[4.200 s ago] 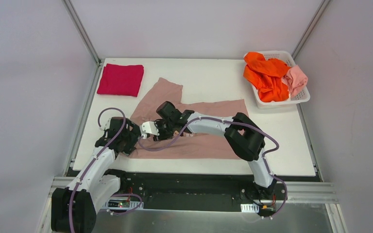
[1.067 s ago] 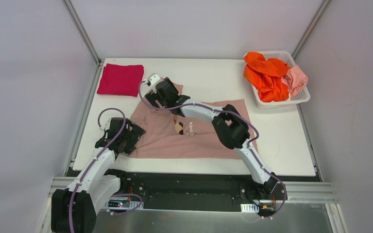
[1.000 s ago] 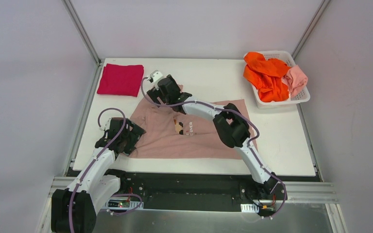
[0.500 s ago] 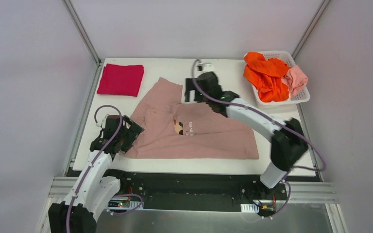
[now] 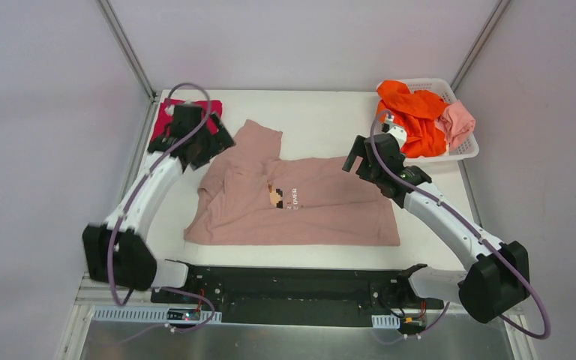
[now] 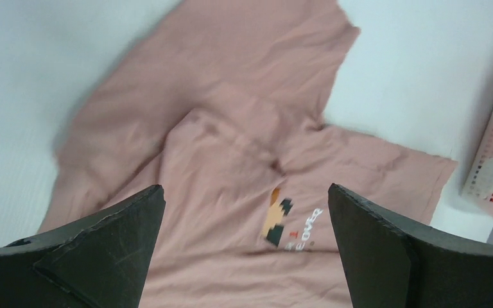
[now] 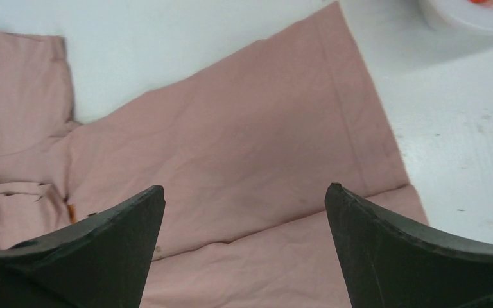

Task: Fold and stack the t-shirts
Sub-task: Grab the side of the flattened tshirt furthest away from the robot with both arms

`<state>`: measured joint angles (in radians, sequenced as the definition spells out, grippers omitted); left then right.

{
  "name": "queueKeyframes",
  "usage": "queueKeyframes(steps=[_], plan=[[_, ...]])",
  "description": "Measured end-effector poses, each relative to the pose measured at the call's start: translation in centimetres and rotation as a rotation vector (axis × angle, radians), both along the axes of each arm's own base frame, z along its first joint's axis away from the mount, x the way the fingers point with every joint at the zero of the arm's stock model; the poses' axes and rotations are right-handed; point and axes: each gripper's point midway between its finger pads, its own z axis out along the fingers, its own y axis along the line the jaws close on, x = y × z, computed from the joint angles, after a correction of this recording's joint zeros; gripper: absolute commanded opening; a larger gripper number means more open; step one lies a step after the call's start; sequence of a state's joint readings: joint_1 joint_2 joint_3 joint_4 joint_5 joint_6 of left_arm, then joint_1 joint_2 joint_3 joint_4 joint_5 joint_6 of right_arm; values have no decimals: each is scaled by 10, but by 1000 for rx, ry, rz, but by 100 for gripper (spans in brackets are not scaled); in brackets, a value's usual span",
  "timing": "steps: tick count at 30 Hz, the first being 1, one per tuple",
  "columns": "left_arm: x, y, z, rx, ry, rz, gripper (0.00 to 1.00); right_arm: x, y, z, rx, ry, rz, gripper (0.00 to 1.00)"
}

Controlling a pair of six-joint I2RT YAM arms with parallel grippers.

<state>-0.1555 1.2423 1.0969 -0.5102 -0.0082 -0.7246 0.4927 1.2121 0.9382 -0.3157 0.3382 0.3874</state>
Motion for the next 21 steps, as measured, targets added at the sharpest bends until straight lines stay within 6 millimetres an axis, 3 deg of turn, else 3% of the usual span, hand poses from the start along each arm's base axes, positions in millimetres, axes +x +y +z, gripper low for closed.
queueKeyframes(steps=[1, 2, 6, 12, 17, 21], plan=[[26, -11, 2, 33, 10, -66, 99, 0, -5, -2, -29, 11, -14, 100], [35, -16, 2, 39, 8, -88, 99, 0, -10, -3, -55, 19, -27, 100], [123, -44, -10, 125, 16, -250, 98, -1, -25, -7, -118, 40, -58, 100], [231, -65, -42, 218, -28, -384, 95, -1, -35, -10, -145, 54, -79, 100], [279, -71, -83, 270, -40, -425, 88, 0, -38, -16, -152, 73, -86, 100], [286, -71, -124, 283, 7, -438, 79, 0, -39, -20, -156, 85, -87, 100]])
